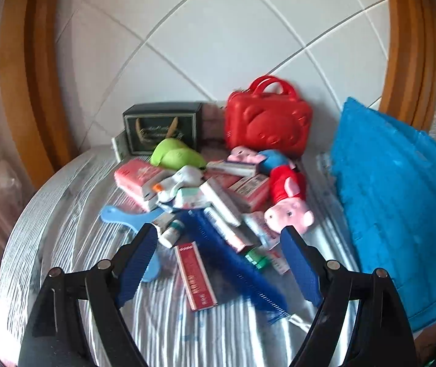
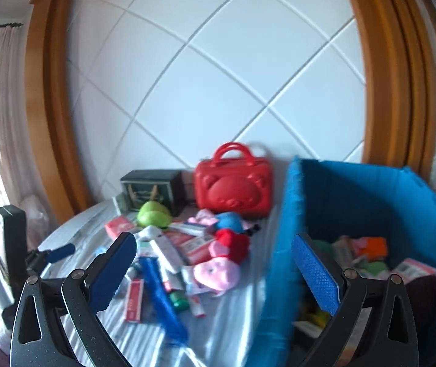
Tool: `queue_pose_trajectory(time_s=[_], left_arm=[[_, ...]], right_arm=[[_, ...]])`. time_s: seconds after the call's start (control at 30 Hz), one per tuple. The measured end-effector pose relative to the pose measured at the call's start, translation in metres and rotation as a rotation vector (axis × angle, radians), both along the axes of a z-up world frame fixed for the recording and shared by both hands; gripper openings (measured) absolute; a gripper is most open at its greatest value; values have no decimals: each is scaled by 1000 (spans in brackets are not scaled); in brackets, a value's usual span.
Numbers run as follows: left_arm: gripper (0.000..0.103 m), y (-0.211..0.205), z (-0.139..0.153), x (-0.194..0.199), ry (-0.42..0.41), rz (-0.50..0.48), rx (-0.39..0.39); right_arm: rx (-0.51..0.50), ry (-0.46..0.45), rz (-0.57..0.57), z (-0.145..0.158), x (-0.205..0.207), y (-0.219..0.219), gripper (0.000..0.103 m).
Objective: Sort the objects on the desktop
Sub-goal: 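Move both tools back over the table toward the blue brush, then grasp the red ointment box with the left tool while the right tool grasps the blue brush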
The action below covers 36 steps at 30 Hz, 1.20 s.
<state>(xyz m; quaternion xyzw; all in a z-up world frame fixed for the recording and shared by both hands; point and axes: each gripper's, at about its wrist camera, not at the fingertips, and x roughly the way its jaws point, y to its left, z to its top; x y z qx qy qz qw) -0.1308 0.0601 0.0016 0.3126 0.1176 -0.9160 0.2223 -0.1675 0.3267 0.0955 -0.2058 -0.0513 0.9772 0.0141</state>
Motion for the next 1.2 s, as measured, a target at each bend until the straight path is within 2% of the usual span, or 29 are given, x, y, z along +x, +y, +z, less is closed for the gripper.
queue_pose_trajectory(time_s=[0.1, 0.17, 0.3, 0.43, 0.53, 0.57, 0.67, 0.73, 0.87, 1.07, 1.13, 1.17, 1.2], left_arm=[[83, -34, -40, 7, -60, 63, 36], [83, -50, -68, 7, -98, 75, 87], [83, -57, -122, -8, -181, 74, 175], [83, -53, -165, -42, -250, 58, 180], [81, -56, -194, -66, -289, 71, 195], [79, -57, -202, -74, -304, 69, 203], [52, -59, -225, -90, -338, 52, 242], [48, -54, -226, -92, -341, 48, 183], [44, -51, -226, -65, -326, 57, 238], [43, -47, -215, -18, -310, 82, 223], [43, -48, -208, -9, -299, 88, 211], [43, -50, -206, -6, -292, 91, 216], [43, -49, -200, -4, -286, 91, 221]], right_arm=[[-15, -66, 24, -32, -26, -21, 103], [-11, -116, 28, -59, -43, -28, 103], [-9, -241, 6, -120, -73, -29, 103], [-21, -383, -45, -182, -94, -10, 103], [-11, -464, -87, -217, -100, 4, 103], [-5, -484, -94, -227, -101, 8, 103], [6, -523, -101, -247, -104, 16, 103], [6, -546, -97, -258, -108, 18, 103], [7, -610, -61, -282, -119, 12, 103], [60, -681, 32, -317, -135, -16, 103], [107, -689, 31, -326, -137, -26, 93], [119, -694, 29, -330, -138, -29, 65], [137, -688, 19, -333, -139, -32, 53]])
